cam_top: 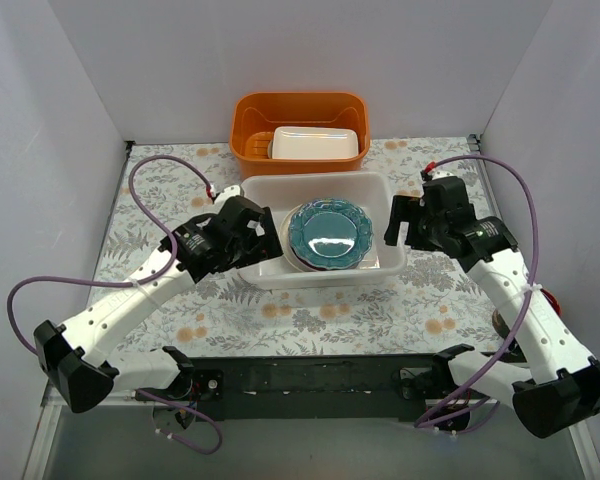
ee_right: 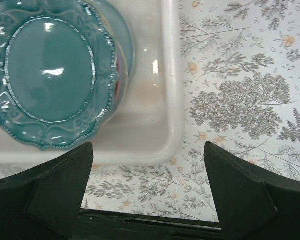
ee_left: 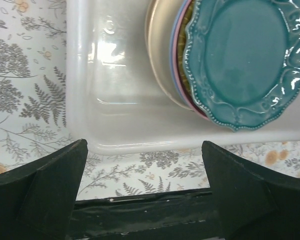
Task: Place the plates into the plastic bin on the countertop
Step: Reset both arms
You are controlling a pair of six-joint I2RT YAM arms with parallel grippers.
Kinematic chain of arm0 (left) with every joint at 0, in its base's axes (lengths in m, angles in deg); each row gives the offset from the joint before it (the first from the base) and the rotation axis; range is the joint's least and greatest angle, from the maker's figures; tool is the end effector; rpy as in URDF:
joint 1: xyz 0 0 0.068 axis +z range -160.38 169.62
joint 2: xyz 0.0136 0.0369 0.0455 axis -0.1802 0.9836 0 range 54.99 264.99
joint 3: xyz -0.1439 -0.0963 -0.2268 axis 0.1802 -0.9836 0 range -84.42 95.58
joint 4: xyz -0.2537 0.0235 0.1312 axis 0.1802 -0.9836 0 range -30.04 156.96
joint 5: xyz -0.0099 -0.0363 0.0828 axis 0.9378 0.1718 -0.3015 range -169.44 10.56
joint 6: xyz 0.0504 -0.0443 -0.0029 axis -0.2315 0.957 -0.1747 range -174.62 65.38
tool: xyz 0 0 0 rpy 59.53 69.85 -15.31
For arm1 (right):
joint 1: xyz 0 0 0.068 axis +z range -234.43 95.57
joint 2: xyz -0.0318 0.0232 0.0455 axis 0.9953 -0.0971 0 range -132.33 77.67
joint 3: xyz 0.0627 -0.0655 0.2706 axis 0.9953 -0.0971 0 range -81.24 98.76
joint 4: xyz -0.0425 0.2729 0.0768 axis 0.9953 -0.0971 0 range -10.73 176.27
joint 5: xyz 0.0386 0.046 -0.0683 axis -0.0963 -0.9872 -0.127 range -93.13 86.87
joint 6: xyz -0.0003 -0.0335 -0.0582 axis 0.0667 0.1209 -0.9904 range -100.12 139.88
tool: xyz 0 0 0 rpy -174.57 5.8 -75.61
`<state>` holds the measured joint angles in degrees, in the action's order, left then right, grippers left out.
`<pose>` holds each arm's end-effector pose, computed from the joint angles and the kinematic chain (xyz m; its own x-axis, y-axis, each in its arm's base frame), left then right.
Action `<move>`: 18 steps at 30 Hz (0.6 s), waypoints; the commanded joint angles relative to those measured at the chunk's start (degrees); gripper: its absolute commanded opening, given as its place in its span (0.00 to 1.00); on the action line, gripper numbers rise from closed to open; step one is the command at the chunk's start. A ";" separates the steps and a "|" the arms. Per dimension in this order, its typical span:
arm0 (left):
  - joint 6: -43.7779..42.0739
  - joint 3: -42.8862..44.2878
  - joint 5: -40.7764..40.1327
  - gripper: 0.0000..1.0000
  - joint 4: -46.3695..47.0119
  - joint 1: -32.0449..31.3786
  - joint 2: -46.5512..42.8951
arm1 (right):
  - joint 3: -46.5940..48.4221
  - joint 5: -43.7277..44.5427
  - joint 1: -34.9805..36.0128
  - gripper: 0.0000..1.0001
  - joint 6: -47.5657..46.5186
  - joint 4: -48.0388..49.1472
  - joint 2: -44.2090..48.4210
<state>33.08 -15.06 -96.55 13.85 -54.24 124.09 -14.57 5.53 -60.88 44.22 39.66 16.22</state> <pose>0.2043 -0.1745 0.3336 -0.5568 -0.7894 -0.2585 -0.5528 0.5845 -0.5939 0.2307 0.0917 0.3573 -0.6723 0.1513 -0.7246 -0.0157 0.9757 0.2184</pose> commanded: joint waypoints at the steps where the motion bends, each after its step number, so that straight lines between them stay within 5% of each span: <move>1: -2.80 0.16 -5.57 0.98 -4.29 0.17 -3.35 | 1.10 4.17 -2.80 0.98 -3.77 -2.52 -0.86; 8: -7.01 -0.45 -6.89 0.98 -6.49 5.26 -6.26 | -2.60 -3.02 -11.06 0.98 -7.81 -1.99 -0.78; 18: -13.52 -1.69 3.83 0.98 -4.47 17.92 -5.74 | -8.31 -14.55 -22.40 0.98 -12.03 0.55 -0.51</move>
<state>22.51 -16.37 -96.26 9.09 -37.74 118.12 -21.74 -3.49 -81.43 34.80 38.19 14.93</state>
